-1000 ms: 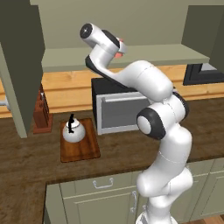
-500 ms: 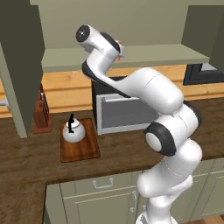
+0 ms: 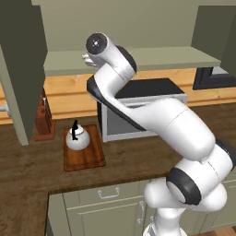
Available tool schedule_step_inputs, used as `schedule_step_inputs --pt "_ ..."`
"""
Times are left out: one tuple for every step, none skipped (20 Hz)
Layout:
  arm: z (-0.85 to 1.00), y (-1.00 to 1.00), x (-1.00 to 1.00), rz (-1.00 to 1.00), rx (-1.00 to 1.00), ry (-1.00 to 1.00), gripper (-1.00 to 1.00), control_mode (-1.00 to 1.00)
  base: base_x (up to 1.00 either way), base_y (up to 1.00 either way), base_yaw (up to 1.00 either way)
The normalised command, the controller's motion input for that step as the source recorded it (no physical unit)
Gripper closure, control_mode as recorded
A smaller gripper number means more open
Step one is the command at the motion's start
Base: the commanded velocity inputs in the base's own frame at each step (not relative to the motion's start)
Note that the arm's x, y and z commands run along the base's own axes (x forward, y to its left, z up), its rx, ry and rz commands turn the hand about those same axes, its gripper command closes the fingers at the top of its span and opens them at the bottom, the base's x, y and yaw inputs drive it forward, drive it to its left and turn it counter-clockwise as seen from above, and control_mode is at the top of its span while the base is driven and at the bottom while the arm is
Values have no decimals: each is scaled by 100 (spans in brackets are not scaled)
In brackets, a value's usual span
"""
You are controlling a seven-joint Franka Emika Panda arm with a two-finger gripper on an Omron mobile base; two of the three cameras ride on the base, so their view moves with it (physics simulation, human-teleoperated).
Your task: Pick the kettle from the counter and place it on the tray. Then pick the mug from the cabinet and place it on the tray. Then close the cabinet doors.
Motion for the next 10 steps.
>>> schedule_step_inputs --pt "-19 43 -100 12 0 0 100 -100 0 0 0" --pt "-24 40 -100 12 0 0 100 -100 0 0 0" --pt "-29 42 -100 9 0 0 100 -100 0 0 0" --pt "-32 45 -98 6 0 0 100 -100 0 0 0" --pt "-34 48 -98 7 0 1 100 -100 0 0 0" --pt "-35 51 -100 8 0 0 100 -100 0 0 0" --pt "-42 63 -100 6 0 0 100 -100 0 0 0" --pt "-40 60 -100 3 0 0 100 -100 0 0 0" --pt "-45 54 -92 0 0 6 100 -100 0 0 0" --pt "-52 45 -76 0 1 18 100 -100 0 0 0"
